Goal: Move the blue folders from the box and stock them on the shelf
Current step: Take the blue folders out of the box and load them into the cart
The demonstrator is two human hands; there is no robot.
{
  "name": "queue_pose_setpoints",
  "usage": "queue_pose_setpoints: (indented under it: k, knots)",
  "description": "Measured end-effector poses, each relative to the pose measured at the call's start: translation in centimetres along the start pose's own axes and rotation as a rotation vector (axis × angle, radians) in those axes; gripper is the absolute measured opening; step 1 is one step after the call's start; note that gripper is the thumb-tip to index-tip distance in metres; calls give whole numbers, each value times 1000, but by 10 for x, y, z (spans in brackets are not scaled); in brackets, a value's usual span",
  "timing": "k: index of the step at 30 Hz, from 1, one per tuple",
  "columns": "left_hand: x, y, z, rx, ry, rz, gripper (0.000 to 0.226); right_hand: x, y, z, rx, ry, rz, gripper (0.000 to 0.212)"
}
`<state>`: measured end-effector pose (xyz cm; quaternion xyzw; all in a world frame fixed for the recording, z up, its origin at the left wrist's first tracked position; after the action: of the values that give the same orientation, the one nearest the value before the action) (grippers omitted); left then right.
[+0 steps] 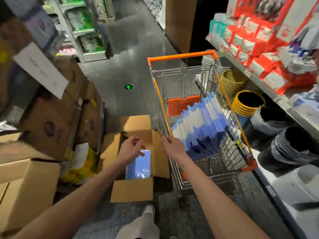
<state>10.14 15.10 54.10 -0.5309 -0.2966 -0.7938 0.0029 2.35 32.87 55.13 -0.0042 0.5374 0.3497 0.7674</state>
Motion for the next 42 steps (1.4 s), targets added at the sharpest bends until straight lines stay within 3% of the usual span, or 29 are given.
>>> queue_pose_setpoints:
  k: [6,14,27,33,42]
  knots:
    - [-46,39,8,78,110,18,18,0,-65,-13,-97,-66,-29,31]
    - [-125,96,-48,113,222,54,16,-19,-169,-81,-161,-100,42,40]
    - [-264,103,-225,-143,455,124,21,18,-276,-256,-104,-394,109,33]
    - [-366,45,-283,-198,555,126,28,101,-293,-316,21,-480,147,26]
    - [-545,-55,-339,-94,581,-49,36,319,-370,-426,-82,-520,293,26]
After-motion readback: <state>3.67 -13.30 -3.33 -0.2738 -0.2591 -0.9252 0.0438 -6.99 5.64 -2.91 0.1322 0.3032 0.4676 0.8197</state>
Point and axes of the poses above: each hand's wrist, its own z-axis away from the middle knuckle, its own y-axis out of the back of the hand, x = y × z, the point moved 9 cm from there along -z, towards the middle knuckle, and after that the axes turned 1 degree about -y, right-handed, at the moved point
